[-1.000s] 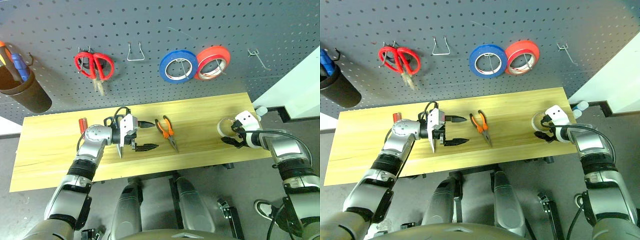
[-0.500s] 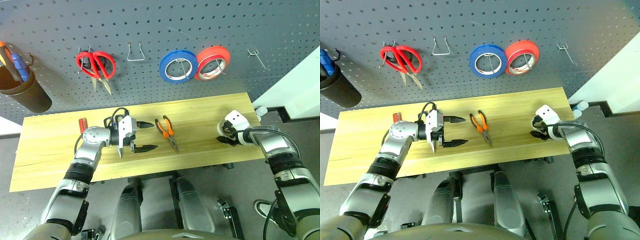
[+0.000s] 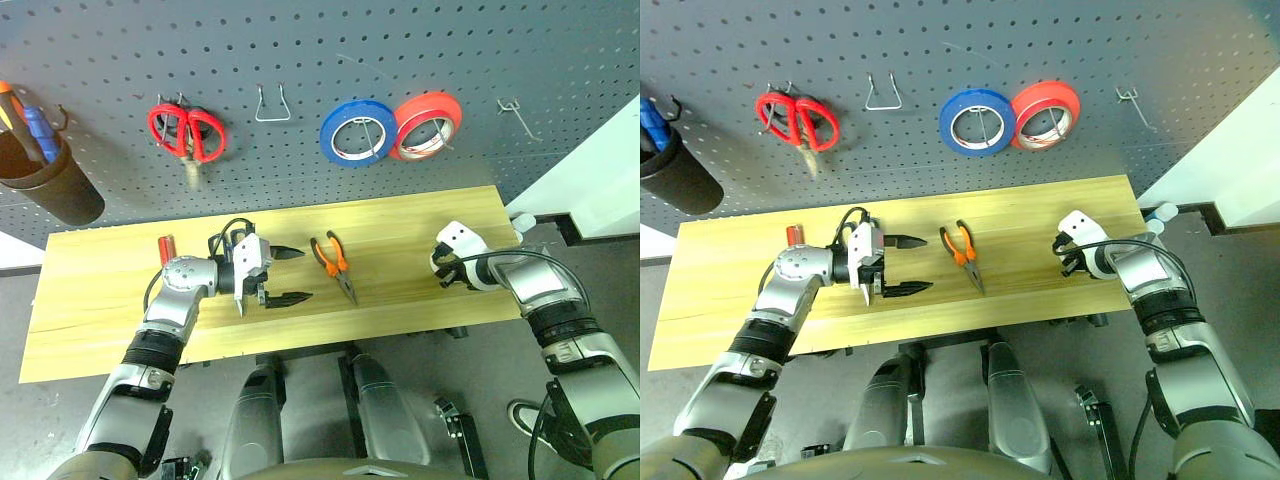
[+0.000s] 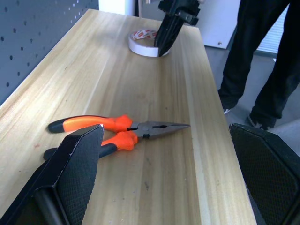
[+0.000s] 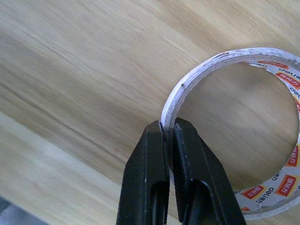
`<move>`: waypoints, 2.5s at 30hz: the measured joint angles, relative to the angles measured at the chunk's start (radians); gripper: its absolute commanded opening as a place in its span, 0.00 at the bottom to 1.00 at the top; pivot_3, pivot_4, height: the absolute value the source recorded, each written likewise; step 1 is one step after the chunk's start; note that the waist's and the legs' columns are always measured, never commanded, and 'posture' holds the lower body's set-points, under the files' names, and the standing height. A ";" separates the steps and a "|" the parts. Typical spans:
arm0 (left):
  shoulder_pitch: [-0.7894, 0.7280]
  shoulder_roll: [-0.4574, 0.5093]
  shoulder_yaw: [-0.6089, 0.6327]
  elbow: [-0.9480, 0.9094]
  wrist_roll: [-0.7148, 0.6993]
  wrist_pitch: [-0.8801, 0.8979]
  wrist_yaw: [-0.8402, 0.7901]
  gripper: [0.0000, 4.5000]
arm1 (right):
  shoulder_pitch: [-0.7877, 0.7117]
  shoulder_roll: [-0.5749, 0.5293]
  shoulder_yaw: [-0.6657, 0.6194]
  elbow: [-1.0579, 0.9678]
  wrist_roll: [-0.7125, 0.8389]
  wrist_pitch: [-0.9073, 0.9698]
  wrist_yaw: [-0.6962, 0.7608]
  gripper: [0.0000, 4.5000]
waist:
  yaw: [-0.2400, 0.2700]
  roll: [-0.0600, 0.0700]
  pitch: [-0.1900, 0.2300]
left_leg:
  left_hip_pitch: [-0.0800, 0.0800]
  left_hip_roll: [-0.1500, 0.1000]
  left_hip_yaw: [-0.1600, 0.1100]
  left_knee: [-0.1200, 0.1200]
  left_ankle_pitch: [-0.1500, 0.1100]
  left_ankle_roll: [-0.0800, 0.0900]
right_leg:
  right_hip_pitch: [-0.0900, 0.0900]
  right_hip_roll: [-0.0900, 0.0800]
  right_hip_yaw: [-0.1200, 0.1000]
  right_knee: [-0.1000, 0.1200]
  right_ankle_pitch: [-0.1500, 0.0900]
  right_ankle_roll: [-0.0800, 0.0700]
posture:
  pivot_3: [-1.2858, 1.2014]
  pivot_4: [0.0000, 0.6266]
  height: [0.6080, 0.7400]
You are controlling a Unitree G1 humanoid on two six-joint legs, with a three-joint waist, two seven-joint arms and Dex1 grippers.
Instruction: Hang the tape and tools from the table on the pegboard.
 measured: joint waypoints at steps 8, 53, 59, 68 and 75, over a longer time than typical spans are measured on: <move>0.060 0.026 0.031 -0.154 -0.095 0.064 -0.031 1.00 | 0.153 -0.024 -0.155 -0.523 0.095 0.293 -0.054 0.00 | -0.001 -0.001 -0.006 | -0.003 0.000 -0.002 0.001 0.000 0.000 | -0.001 0.000 -0.002 -0.001 0.003 0.004 | 0.49 0.36 1.00; -0.085 0.063 0.203 -0.232 -0.346 0.253 -0.020 1.00 | 0.045 -0.029 -0.338 -0.247 0.216 -0.314 -0.228 0.00 | -0.060 -0.008 -0.142 | 0.003 0.000 0.000 0.004 0.000 0.000 | 0.008 0.000 -0.001 -0.006 0.009 0.008 | 0.48 0.16 1.00; -0.069 0.070 0.206 -0.256 -0.330 0.271 0.046 1.00 | -0.033 0.016 -0.297 -0.038 0.182 -0.452 -0.229 0.00 | -0.058 -0.007 -0.147 | 0.003 0.000 0.000 0.005 0.000 0.000 | 0.009 0.000 -0.001 -0.006 0.010 0.009 | 0.49 0.16 1.00; -0.056 0.075 0.205 -0.273 -0.318 0.287 0.085 1.00 | -0.241 0.098 -0.263 0.333 0.128 -0.636 -0.260 0.13 | -0.061 -0.006 -0.149 | 0.004 0.000 0.000 0.004 0.001 0.000 | 0.009 0.000 -0.001 -0.004 0.010 0.010 | 0.50 0.17 1.00; -0.025 0.091 0.206 -0.291 -0.313 0.289 0.099 1.00 | -0.256 0.108 -0.253 0.410 0.119 -0.719 -0.219 0.61 | -0.056 -0.006 -0.149 | 0.004 0.000 -0.001 0.004 0.001 0.000 | 0.010 0.000 -0.001 -0.004 0.010 0.010 | 0.51 0.18 1.00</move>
